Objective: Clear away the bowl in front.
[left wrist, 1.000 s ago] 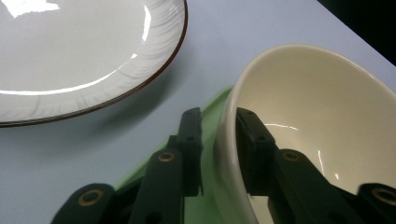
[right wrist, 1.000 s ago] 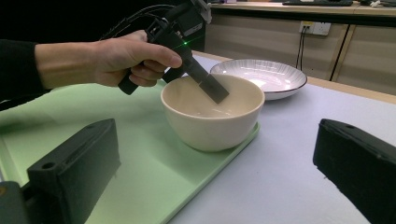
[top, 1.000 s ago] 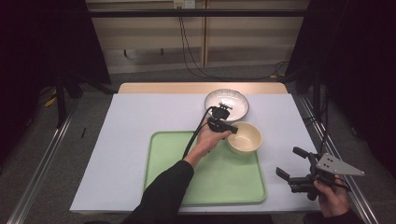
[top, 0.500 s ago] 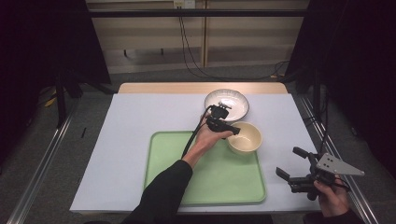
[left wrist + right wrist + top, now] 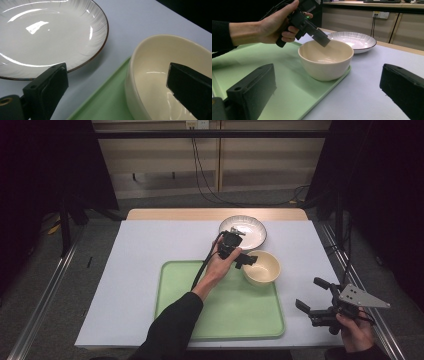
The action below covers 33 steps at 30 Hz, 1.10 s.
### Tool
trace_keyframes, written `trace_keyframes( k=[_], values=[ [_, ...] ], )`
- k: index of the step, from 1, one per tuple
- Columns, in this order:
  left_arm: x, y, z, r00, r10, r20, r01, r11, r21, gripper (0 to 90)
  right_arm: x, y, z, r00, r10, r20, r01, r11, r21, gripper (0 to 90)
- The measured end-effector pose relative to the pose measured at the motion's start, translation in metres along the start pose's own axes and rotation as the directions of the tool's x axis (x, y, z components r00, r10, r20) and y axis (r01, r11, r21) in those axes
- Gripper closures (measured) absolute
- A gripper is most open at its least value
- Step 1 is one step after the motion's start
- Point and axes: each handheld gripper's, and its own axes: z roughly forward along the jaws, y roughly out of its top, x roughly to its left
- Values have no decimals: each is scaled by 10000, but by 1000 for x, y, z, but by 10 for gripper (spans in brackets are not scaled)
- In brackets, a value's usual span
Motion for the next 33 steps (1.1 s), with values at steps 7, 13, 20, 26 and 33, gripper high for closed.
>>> trace_keyframes(
  k=[7,13,20,26,33],
  values=[
    [2,-4,-16,9990,260,-350,-276,9985,-465,45,0,0,0,10000,0,2,0,10000,-94,1],
    [6,-12,-31,9968,217,-771,-294,9945,-1001,34,-1,0,0,10000,-43,12,43,10000,-75,1],
    [11,-20,-56,9943,72,-1065,-230,9888,-1477,35,-1,0,0,10000,-67,58,67,10000,-55,1],
    [16,-25,-73,9896,238,-1418,-479,9845,-1686,32,-1,0,0,10000,-67,30,67,10000,-27,1],
    [21,-34,-89,9841,340,-1743,-627,9848,-1617,33,-1,0,0,10000,-61,65,62,10000,-29,2]
  ],
)
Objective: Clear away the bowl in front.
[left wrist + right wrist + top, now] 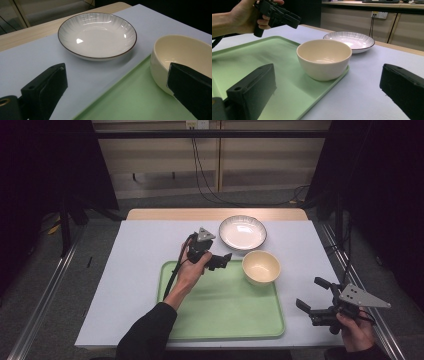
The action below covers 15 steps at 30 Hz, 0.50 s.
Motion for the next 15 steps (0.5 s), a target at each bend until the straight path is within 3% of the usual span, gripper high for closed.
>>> trace_keyframes(
  k=[3,5,7,10,15],
  values=[
    [3,-2,-9,9997,232,-95,-233,9996,-158,31,0,0,0,10000,-15,39,15,10000,20,1],
    [4,-3,-17,9985,393,-386,-399,9991,-144,28,0,0,0,10000,47,-8,-47,10000,84,1],
    [6,-3,-25,9990,320,-315,-331,9989,-324,29,1,0,0,10000,93,-22,-93,9999,109,2],
    [6,-4,-35,9964,548,-643,-580,9972,-481,26,1,0,0,9999,129,-7,-129,9999,110,1],
    [10,-10,-50,9955,136,-933,-213,9964,-820,16,0,-1,0,9999,105,12,-105,9999,104,2]
  ],
)
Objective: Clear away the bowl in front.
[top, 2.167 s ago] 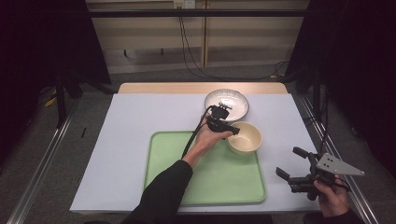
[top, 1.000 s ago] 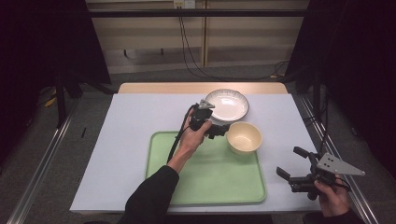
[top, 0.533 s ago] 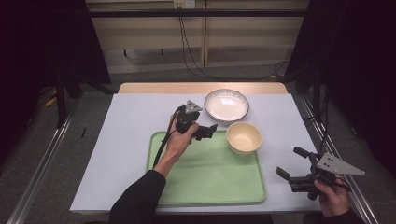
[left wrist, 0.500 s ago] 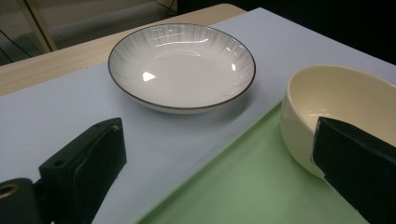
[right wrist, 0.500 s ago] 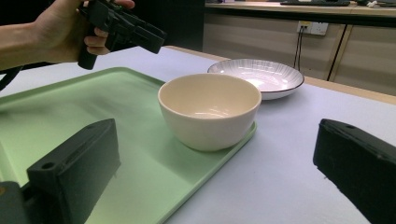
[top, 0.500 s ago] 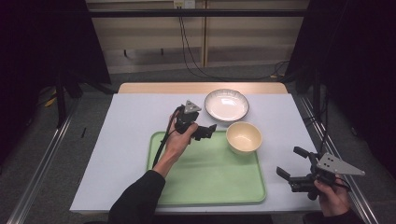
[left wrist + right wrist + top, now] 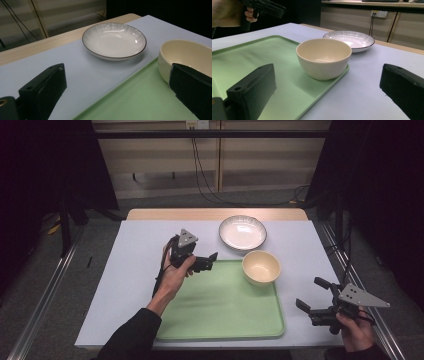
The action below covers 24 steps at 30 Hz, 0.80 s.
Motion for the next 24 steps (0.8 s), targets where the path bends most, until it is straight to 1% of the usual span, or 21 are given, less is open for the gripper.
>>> trace_keyframes(
  k=[1,2,5,6,7,8,9,10,12,14,16,17,19,20,21,22,23,24],
  values=[
    [1,-1,-3,9998,94,-168,-94,10000,5,19,0,0,0,10000,-56,34,56,10000,-17,1],
    [2,-3,-5,9999,78,-93,-77,10000,5,18,0,0,0,10000,-47,33,47,10000,-14,1],
    [5,-8,-13,9996,86,-252,-87,10000,-49,19,-1,0,0,10000,-13,-6,13,10000,46,2],
    [5,-9,-16,9993,57,-361,-60,10000,-68,17,-1,0,0,10000,-4,10,4,10000,42,2],
    [6,-10,-18,9994,245,-227,-247,9997,-68,16,-1,0,0,10000,-24,6,24,10000,38,1],
    [7,-10,-21,9990,341,-276,-340,9994,51,19,-1,0,1,10000,-10,24,10,10000,29,2],
    [7,-10,-25,9984,409,-386,-409,9992,-8,20,-1,0,0,10000,-25,22,25,10000,39,1],
    [9,-11,-28,9981,486,-386,-490,9988,-92,19,-1,0,1,10000,2,17,-2,10000,41,2],
    [10,-12,-35,9976,497,-481,-508,9985,-217,18,0,0,1,10000,6,23,-6,10000,34,2],
    [11,-13,-42,9965,602,-576,-619,9977,-292,18,-1,0,0,10000,-6,17,5,10000,46,2],
    [13,-17,-50,9964,514,-678,-533,9982,-262,18,-1,0,0,10000,-9,22,9,10000,47,2],
    [14,-19,-53,9966,433,-699,-458,9984,-341,18,-1,0,1,10000,-6,53,6,10000,20,1],
    [16,-24,-59,9960,235,-860,-263,9991,-323,17,-1,0,1,10000,-32,36,32,10000,41,2],
    [17,-27,-63,9956,239,-906,-268,9992,-301,19,0,0,1,10000,1,49,-2,10000,22,2],
    [18,-30,-65,9942,275,-1044,-305,9992,-270,18,0,0,1,10000,-1,51,0,10000,38,2],
    [18,-32,-68,9913,258,-1292,-295,9992,-271,18,-1,0,1,10000,-28,42,28,10000,47,2],
    [18,-35,-70,9893,124,-1452,-176,9992,-351,21,-1,0,1,10000,-10,30,10,10000,43,2],
    [19,-38,-74,9898,66,-1421,-116,9993,-342,23,-1,0,1,10000,-41,30,41,10000,64,2]
  ],
)
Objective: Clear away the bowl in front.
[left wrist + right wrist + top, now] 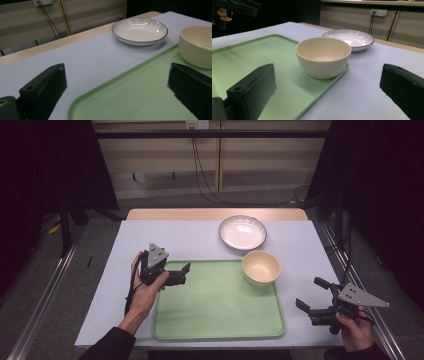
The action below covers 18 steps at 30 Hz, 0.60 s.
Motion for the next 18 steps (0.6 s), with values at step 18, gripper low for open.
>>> trace_keyframes(
  k=[18],
  values=[
    [16,-41,-65,9926,-1192,-217,1177,9911,-620,18,1,0,1,10000,46,23,-46,10000,72,2]
  ],
)
